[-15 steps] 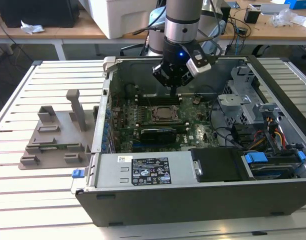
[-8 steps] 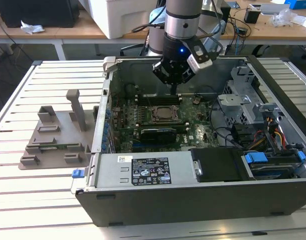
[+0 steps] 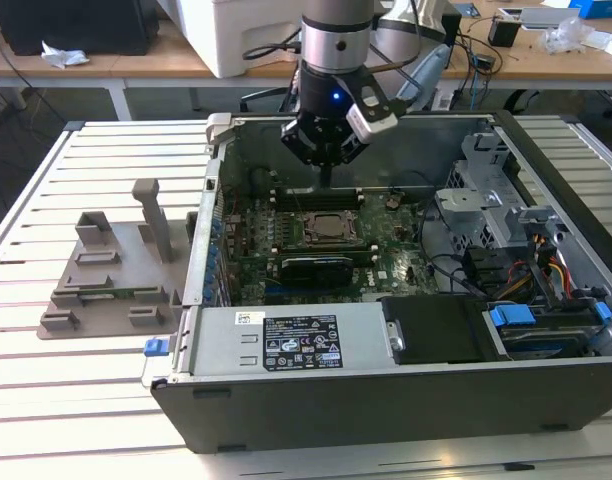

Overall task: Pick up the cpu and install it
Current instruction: 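Install the first cpu locking lever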

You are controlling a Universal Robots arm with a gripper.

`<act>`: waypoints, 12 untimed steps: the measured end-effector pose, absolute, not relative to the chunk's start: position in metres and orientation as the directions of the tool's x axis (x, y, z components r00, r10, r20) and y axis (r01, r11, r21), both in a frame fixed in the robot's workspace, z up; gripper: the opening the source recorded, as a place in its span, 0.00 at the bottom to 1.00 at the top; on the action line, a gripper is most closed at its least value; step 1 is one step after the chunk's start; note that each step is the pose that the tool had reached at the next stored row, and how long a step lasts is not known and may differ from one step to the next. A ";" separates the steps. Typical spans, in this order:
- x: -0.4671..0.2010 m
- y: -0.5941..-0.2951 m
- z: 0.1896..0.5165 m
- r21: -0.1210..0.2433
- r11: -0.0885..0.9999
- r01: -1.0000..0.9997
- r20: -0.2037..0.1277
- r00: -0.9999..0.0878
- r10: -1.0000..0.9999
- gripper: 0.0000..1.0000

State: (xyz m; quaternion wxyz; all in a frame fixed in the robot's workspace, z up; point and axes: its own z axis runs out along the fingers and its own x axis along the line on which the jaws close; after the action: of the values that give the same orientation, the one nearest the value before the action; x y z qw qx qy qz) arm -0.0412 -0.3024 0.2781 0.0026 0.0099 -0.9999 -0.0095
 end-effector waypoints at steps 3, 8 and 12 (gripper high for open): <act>-0.056 -0.299 0.278 0.019 1.000 -0.020 0.005 -1.000 -0.020 0.11; -0.083 -0.291 0.277 0.019 1.000 -0.020 0.005 -1.000 -0.020 0.11; -0.097 -0.287 0.272 0.019 1.000 -0.020 0.005 -1.000 -0.020 0.11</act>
State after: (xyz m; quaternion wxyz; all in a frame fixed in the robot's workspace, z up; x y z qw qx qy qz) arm -0.0970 -0.2869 0.2725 0.0025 0.0098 -0.9999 -0.0096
